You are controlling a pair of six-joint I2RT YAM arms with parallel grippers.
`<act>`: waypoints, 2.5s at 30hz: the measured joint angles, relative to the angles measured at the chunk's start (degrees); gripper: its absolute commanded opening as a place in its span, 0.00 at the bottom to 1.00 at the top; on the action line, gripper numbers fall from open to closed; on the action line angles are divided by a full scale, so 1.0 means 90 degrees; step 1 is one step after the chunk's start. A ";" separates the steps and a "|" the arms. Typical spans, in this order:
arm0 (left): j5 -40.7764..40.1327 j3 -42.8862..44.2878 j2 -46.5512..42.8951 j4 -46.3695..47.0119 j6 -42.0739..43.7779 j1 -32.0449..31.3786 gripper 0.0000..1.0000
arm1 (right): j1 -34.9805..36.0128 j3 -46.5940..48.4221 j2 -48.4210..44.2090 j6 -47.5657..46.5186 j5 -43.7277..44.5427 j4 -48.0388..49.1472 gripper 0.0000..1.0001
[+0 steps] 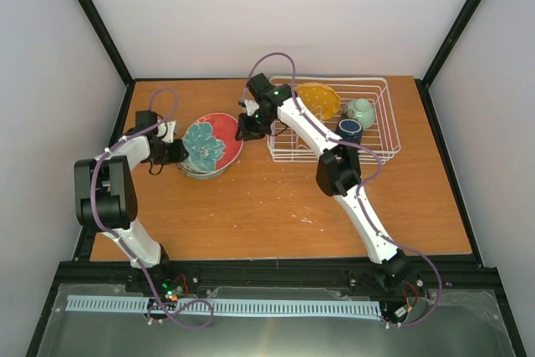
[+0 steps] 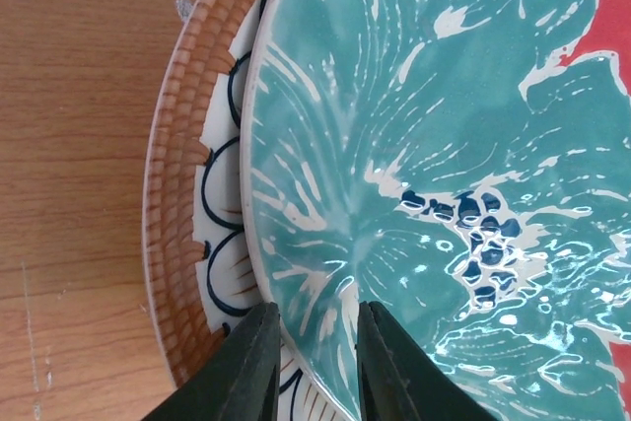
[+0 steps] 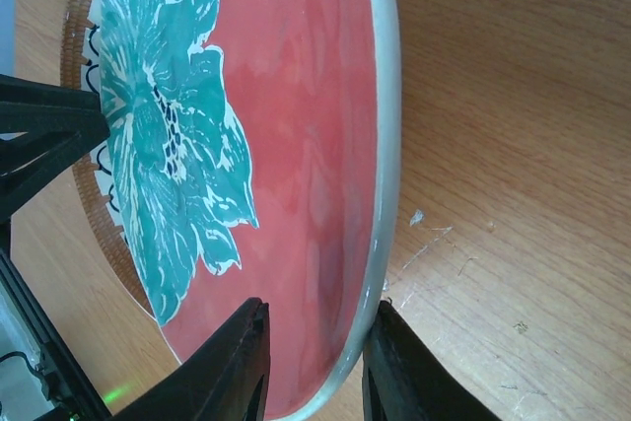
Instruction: Load the mixed dishes into the dish rack
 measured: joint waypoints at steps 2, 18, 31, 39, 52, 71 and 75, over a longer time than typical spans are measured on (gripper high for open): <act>-0.0002 0.0000 0.0022 0.0032 -0.0019 -0.0007 0.23 | 0.0000 0.0000 0.0007 0.0036 -0.0010 0.0012 0.27; -0.0386 0.0206 0.0362 0.0420 -0.0372 -0.0347 0.22 | -0.0061 0.0058 0.0058 0.0651 -0.0427 0.0177 0.03; -0.0729 0.0236 0.0355 0.0420 -0.0418 -0.0520 0.29 | -0.0107 -0.0175 -0.0078 0.0743 -0.0481 0.0364 0.03; -0.0636 0.0240 0.0058 0.0333 -0.0452 -0.0721 0.39 | -0.0236 -0.0600 -0.0289 0.0789 -0.0772 0.0692 0.03; -0.0826 0.1498 -0.0624 -0.0311 -0.0328 -0.0066 0.51 | -0.0425 -0.0894 -0.0398 0.1018 -0.1350 0.1260 0.03; -0.0901 0.1576 -0.0639 -0.0359 -0.0311 0.0078 0.47 | -0.0818 -0.1064 -0.0811 -0.0034 -0.0886 0.1875 0.03; -0.0850 0.1520 -0.0629 -0.0345 -0.0318 0.0078 0.46 | -0.0721 -0.0950 -0.1008 -0.0403 -0.0918 0.2067 0.03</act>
